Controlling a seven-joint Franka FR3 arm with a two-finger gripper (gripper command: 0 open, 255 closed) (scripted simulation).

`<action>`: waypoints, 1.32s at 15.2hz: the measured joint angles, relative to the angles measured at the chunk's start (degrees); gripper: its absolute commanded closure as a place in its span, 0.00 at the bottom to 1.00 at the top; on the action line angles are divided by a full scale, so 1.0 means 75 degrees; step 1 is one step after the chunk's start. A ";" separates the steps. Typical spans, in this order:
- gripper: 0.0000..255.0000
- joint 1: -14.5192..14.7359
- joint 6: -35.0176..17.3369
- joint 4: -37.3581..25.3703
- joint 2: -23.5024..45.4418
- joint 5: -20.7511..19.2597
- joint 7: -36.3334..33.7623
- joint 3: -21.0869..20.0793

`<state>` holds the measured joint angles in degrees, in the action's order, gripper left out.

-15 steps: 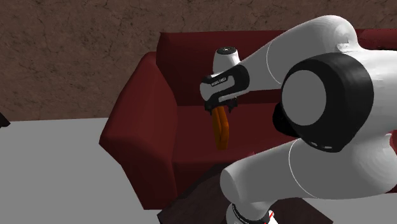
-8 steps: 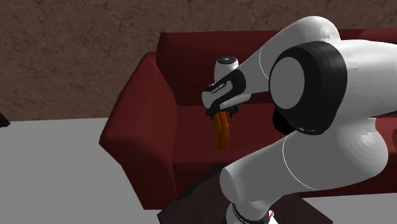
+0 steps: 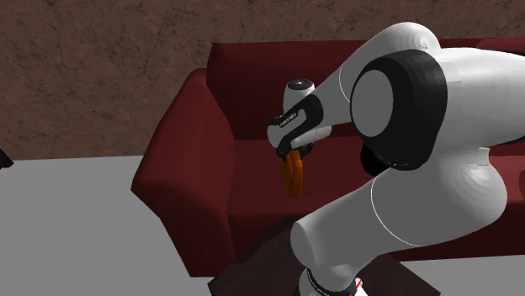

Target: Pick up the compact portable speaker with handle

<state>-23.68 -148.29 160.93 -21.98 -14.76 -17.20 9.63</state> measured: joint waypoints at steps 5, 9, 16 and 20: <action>1.00 0.0000 -0.0003 -0.0003 0.0005 -0.0001 -0.0005 -0.0002; 1.00 0.0037 0.0424 -0.0121 -0.0279 0.0071 0.0057 -0.0012; 1.00 0.0095 0.1390 -0.0461 -0.0909 0.0207 0.0183 -0.0049; 1.00 0.0130 0.1884 -0.0705 -0.1157 0.0279 0.0231 -0.0083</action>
<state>-22.71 -134.16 155.64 -30.66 -12.66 -15.47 9.01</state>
